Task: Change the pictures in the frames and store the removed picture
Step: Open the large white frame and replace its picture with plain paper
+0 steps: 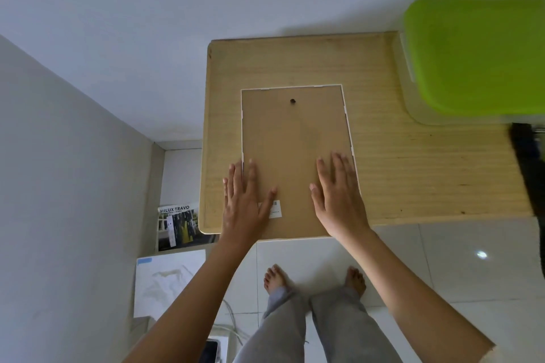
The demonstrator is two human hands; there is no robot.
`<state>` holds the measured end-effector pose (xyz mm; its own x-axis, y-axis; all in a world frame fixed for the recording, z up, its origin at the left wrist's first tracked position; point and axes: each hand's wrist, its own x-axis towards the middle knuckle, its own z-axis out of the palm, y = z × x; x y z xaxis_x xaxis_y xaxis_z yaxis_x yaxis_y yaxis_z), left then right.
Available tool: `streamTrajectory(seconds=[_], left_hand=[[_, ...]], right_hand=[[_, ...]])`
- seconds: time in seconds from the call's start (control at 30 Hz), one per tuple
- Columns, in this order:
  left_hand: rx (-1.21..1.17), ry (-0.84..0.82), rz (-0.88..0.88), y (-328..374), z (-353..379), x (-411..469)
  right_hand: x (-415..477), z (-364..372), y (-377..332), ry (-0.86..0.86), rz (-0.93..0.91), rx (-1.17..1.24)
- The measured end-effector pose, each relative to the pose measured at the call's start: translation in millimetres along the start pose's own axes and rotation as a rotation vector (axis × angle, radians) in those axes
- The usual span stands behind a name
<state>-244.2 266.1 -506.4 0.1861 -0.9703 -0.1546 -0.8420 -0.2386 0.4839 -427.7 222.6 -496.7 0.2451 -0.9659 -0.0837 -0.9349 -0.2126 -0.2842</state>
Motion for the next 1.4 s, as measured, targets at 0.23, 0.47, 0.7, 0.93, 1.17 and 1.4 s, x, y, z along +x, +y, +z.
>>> streamTrajectory(seconds=[0.23, 0.47, 0.7, 0.93, 1.17, 1.4], left_hand=[[-0.021, -0.002, -0.045, 3, 0, 1], [-0.027, -0.006, -0.094, 9, -3, 2], [-0.208, -0.078, -0.01, -3, -23, 6], [-0.171, -0.136, 0.071, -11, -30, -4], [-0.136, -0.119, 0.064, -8, -28, -5], [-0.102, -0.152, 0.041, -9, -27, -6]], right_hand=[[-2, 9, 0, 0.012, 0.007, -0.068], [0, 11, -3, -0.006, 0.047, -0.1], [0, -3, -11, -0.062, -0.008, -0.018], [-21, 6, -25, -0.21, -0.174, -0.068], [-17, 9, -28, -0.2, -0.165, -0.122], [-16, -4, -11, -0.116, -0.192, 0.021]])
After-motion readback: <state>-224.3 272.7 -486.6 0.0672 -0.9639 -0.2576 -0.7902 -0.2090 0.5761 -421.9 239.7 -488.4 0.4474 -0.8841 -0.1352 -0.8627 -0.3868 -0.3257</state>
